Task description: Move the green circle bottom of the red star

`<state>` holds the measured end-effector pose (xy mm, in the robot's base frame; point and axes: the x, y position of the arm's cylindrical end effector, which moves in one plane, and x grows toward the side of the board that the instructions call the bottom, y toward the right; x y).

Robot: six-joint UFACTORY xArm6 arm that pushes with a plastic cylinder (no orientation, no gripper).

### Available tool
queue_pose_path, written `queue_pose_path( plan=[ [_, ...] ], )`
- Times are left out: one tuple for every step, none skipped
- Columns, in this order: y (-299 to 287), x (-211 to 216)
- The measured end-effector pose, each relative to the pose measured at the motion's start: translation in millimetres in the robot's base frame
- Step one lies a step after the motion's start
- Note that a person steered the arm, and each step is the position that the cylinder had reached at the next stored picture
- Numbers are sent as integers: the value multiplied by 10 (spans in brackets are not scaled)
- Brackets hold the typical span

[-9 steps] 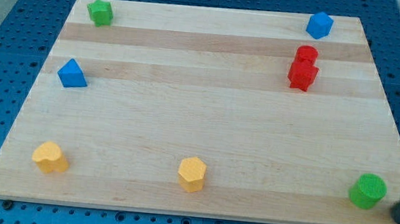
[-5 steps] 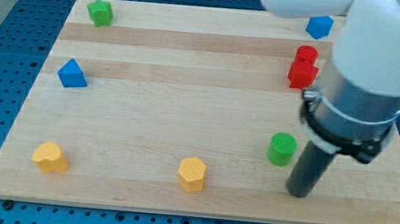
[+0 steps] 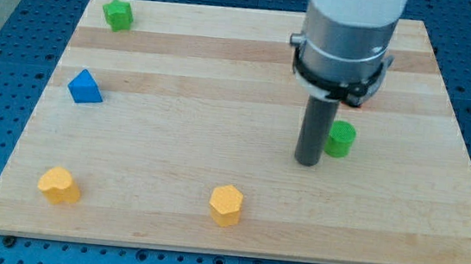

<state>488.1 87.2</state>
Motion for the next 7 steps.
queue_pose_path(
  plan=[
    [263,-207],
    [299,-145],
    [428,47],
    [607,6],
    [608,-303],
    [608,-349],
    [608,-322]
  ],
)
